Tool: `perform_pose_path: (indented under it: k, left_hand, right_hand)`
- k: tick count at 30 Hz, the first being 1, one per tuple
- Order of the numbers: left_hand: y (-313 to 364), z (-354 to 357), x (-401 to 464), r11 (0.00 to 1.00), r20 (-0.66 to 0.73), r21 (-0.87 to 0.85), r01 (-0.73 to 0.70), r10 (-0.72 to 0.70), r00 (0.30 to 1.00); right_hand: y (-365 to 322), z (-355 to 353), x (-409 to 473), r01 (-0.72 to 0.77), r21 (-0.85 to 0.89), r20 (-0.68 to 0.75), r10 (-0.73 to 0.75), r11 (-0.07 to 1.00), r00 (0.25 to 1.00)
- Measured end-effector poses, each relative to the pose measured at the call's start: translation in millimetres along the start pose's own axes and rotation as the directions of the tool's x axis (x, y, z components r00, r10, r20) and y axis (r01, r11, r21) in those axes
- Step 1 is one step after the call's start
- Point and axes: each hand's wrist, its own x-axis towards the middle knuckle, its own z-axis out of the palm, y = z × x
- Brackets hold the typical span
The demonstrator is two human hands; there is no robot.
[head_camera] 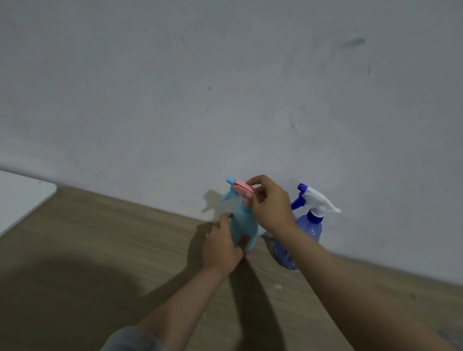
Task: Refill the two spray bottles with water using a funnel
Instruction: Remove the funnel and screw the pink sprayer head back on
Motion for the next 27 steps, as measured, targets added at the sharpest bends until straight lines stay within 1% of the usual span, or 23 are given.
perform_pose_path:
  k: [2,5,9,11,13,16,20,21,22,24,27]
  left_hand:
    - [-1.3,4.1,4.9,1.000,-0.003,-0.010,0.005,-0.005,1.000]
    - [-2.7,8.5,7.6,1.000,-0.011,0.017,0.009,-0.009,1.000]
    - [0.6,9.0,6.1,0.997,0.011,0.070,0.020,-0.021,1.000]
    - [4.9,8.6,3.9,0.998,0.011,0.059,0.027,-0.028,1.000]
    - [9.6,6.6,-1.9,0.998,0.006,0.047,0.042,-0.042,0.999]
    - [12.1,5.8,-15.6,0.997,-0.036,0.058,0.049,-0.047,0.998]
    - [25.1,6.1,-52.7,0.975,-0.112,0.218,0.046,-0.022,0.993]
    - [32.4,6.2,-66.2,0.973,-0.129,0.227,0.048,-0.018,0.991]
    - [40.2,6.6,-81.1,0.978,-0.135,0.208,0.034,-0.006,0.991]
    - [57.5,10.2,-112.8,0.988,-0.101,0.155,-0.013,0.029,0.994]
    - [83.1,25.0,-155.0,0.992,-0.065,0.088,-0.088,0.094,0.993]
  right_hand:
    - [3.0,1.8,6.2,-0.004,0.012,-0.003,0.004,1.000,1.000]
    - [6.6,5.3,7.8,0.012,-0.001,-0.001,-0.012,1.000,1.000]
    - [5.5,6.6,2.6,0.007,-0.083,-0.013,-0.008,0.997,1.000]
    - [2.7,3.9,-6.3,0.040,-0.149,-0.035,-0.046,0.988,0.998]
    - [-1.6,-1.9,-20.8,0.080,-0.170,-0.051,-0.089,0.982,0.995]
    - [-4.7,-16.1,-52.7,0.145,-0.167,-0.067,-0.158,0.975,0.985]
    - [8.0,-41.8,-115.4,0.199,-0.130,-0.038,-0.205,0.971,0.978]
    - [13.7,-49.8,-132.9,0.218,-0.122,-0.029,-0.223,0.968,0.974]
    - [20.5,-58.6,-150.7,0.237,-0.115,-0.022,-0.241,0.965,0.970]
    - [37.7,-78.2,-187.3,0.247,-0.118,-0.014,-0.250,0.962,0.968]
    - [73.4,-111.1,-240.5,0.201,-0.139,0.012,-0.202,0.970,0.979]
